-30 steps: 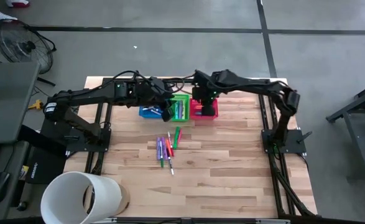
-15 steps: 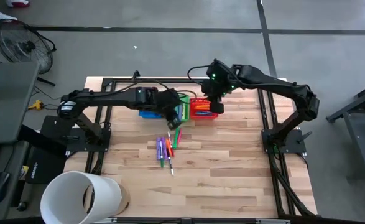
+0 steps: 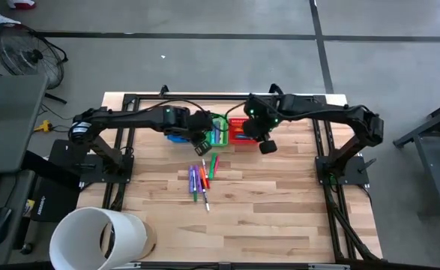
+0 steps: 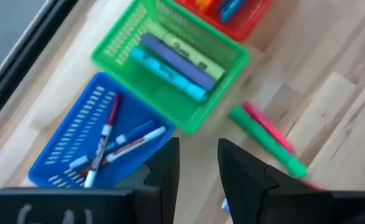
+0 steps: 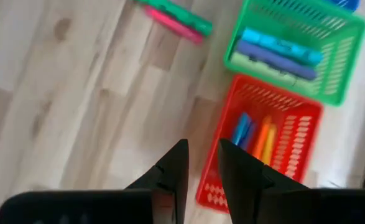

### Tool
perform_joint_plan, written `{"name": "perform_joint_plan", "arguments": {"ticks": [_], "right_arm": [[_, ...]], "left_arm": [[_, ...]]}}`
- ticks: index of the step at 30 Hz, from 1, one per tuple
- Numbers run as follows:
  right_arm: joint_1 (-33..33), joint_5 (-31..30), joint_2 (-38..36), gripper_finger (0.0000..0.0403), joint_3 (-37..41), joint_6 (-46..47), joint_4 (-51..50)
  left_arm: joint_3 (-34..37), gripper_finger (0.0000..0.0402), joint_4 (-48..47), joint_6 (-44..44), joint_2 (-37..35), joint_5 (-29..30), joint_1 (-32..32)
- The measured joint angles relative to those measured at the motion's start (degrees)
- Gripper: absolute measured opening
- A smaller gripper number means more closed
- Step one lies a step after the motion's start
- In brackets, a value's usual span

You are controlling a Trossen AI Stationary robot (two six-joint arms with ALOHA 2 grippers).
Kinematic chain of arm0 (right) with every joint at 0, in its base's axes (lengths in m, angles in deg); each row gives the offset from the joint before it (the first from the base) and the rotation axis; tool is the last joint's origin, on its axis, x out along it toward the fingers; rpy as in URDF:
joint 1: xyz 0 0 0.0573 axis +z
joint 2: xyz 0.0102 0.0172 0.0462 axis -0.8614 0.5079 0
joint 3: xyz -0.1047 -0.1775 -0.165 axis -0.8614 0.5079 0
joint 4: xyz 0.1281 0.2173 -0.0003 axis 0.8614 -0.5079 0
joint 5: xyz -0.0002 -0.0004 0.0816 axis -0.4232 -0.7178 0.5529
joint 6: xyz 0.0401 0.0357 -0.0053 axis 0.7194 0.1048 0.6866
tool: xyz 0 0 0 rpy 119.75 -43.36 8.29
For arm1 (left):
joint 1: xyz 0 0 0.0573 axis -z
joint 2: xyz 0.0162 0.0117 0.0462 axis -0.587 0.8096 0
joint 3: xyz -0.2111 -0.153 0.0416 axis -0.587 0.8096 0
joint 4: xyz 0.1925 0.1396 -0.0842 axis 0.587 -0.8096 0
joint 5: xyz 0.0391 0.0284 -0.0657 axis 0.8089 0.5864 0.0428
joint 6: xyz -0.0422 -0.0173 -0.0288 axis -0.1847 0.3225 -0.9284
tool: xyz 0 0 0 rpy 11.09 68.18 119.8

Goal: Pick & Place Markers
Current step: Put the pink pen into the red bin

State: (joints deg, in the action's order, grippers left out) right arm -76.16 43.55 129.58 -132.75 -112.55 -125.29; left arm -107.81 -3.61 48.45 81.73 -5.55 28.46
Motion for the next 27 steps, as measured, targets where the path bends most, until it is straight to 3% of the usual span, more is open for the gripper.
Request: {"name": "perform_joint_plan", "arguments": {"ticks": [7,12,19,27], "right_arm": [[5.17,-2.8,0.08,0.0075,0.63,11.22,9.68],[9.84,-8.38,0.32,0.0075,0.63,16.3,13.68],[13.33,-7.07,4.01,0.0075,0.63,0.76,14.46],[13.95,-7.03,11.88,0.0075,0.59,-8.48,17.41]], "left_arm": [[14.52,0.0105,12.64,-3.85,-10.82,0.46,0.0],[24.43,0.0105,22.28,-4.77,-19.37,-1.09,0.82],[33.55,0.0105,27.93,-2.08,-28.45,-1.79,0.7],[39.89,0.0105,32.05,0.17,-38.11,-4.03,0.74]]}}
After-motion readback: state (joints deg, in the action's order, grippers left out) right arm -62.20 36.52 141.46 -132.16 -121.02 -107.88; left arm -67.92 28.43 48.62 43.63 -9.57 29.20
